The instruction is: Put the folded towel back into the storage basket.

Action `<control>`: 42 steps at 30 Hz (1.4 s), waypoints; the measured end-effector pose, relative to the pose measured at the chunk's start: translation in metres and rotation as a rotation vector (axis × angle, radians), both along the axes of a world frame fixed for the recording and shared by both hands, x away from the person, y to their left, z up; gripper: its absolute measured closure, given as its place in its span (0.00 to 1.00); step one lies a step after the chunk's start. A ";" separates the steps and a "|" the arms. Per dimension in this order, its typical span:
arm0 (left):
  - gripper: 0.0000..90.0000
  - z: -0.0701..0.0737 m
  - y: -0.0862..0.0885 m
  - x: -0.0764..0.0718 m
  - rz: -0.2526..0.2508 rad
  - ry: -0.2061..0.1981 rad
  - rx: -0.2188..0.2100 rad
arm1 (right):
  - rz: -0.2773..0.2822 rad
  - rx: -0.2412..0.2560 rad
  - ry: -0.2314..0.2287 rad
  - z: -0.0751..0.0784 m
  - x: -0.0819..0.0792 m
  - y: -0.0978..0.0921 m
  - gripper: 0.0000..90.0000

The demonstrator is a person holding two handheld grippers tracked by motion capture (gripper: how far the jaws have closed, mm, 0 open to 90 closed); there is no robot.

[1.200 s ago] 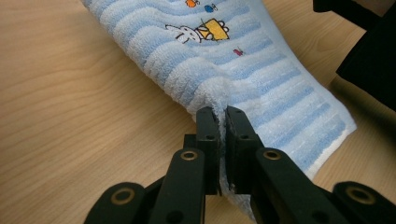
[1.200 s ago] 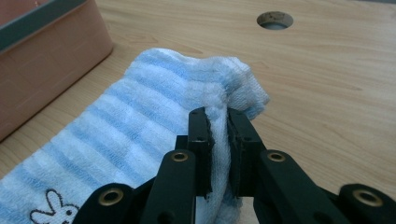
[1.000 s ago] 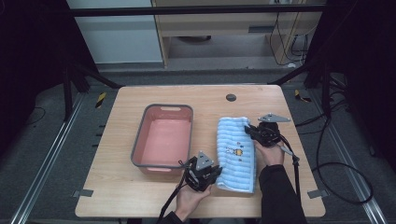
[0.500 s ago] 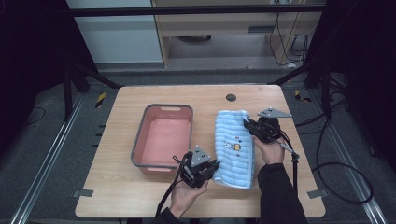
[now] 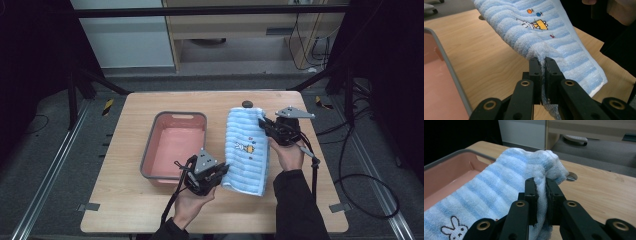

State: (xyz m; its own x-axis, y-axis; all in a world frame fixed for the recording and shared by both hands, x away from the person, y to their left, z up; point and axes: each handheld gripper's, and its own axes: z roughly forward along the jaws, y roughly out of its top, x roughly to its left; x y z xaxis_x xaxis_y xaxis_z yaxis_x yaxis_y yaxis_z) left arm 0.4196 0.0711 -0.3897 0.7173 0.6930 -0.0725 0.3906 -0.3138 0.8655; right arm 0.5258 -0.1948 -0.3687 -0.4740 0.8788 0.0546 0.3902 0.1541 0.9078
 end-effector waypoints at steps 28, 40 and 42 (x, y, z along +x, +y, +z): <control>0.95 0.042 0.051 0.006 0.064 -0.066 -0.026 | 0.053 0.011 -0.077 0.053 0.012 0.052 0.91; 0.95 0.050 0.082 0.009 0.114 -0.084 -0.037 | 0.086 0.010 -0.085 0.057 0.024 0.082 0.91; 0.95 0.050 0.087 0.009 0.122 -0.082 -0.038 | 0.091 0.010 -0.086 0.058 0.025 0.086 0.91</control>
State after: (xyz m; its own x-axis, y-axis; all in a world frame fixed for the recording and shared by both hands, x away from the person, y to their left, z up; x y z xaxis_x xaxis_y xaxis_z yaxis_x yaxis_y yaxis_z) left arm 0.4289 0.1577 -0.3398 0.6324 0.7734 -0.0449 0.3516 -0.2349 0.9062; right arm 0.5511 -0.1090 -0.3108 -0.5549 0.8317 0.0190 0.2961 0.1761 0.9388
